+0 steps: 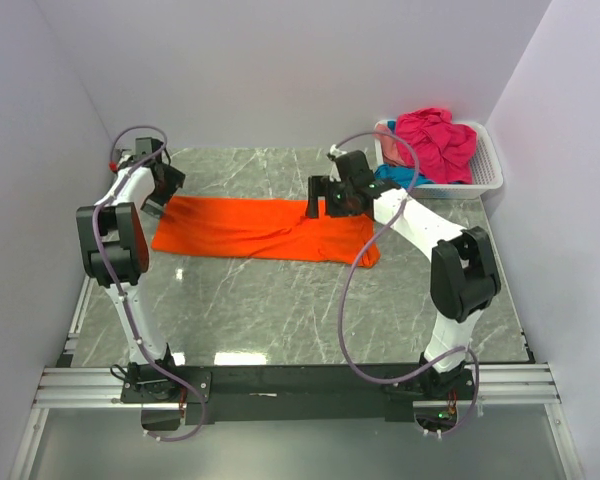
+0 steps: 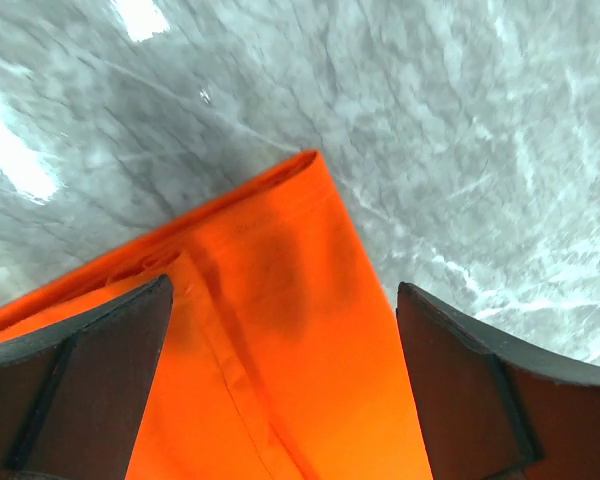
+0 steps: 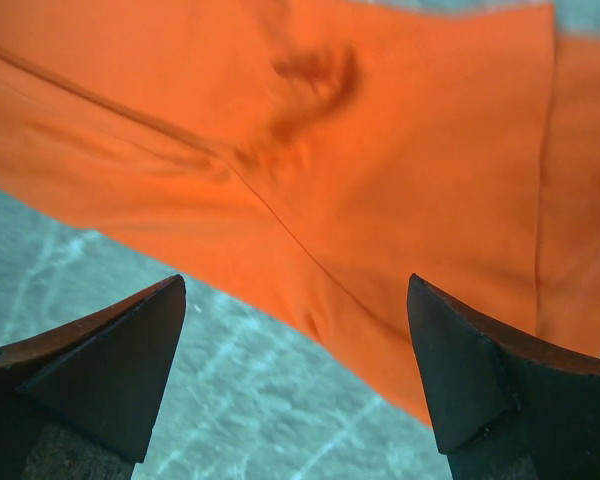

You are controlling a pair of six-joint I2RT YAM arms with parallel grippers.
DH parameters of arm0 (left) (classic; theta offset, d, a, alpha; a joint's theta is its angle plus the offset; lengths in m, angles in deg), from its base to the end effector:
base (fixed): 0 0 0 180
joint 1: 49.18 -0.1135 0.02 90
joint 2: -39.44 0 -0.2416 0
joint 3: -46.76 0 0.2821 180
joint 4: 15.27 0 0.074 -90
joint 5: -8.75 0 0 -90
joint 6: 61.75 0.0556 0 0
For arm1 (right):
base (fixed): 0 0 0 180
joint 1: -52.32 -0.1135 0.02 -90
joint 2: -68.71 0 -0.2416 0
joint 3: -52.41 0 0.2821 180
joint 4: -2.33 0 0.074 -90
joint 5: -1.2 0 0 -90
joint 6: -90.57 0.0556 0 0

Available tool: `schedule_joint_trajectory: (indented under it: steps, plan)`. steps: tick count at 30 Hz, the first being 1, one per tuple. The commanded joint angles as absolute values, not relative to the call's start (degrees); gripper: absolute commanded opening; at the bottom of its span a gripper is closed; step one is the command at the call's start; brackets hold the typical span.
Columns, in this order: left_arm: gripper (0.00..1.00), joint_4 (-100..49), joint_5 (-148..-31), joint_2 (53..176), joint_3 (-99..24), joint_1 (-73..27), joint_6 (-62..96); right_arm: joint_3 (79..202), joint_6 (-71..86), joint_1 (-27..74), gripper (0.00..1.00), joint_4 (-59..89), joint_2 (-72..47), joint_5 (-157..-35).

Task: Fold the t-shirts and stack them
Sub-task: Fold the tshirt

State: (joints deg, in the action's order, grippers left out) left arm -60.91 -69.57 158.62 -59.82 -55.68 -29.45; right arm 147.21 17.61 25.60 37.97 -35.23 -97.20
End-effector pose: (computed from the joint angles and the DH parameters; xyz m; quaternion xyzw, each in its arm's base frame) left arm 0.4763 0.0656 0.1537 -0.5321 0.7958 -0.0294 0.2878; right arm 0.3968 0.2088 0.2123 -0.1057 0.9150 0.2056 0.3306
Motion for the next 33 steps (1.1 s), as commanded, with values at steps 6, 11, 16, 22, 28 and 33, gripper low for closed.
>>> schedule_joint_trajectory:
  steps: [6,11,16,22,28,33]
  plan:
    - [0.99,-66.32,-64.29,154.85,-62.56,-53.14,-27.83,137.21,23.07,25.43,0.98,40.36,-29.64,-89.42]
    - [0.99,-65.51,-67.45,158.60,-63.25,-50.06,-23.26,134.65,28.33,26.65,0.98,40.72,-31.57,-90.90]
    - [0.99,-68.06,-68.16,162.93,-64.76,-49.80,-21.24,136.23,29.31,28.33,0.98,40.72,-36.57,-92.67]
    - [0.99,-65.78,-67.01,161.00,-53.88,-49.80,-23.25,144.92,27.91,29.29,0.97,44.32,-46.15,-90.03]
    - [0.99,-64.72,-71.67,154.07,-37.29,-49.45,-26.07,169.94,22.20,29.74,0.96,55.11,-63.80,-97.15]
    - [0.99,-63.24,-77.99,143.61,-15.86,-43.13,-31.94,190.93,21.84,29.56,0.97,63.38,-73.82,-103.36]
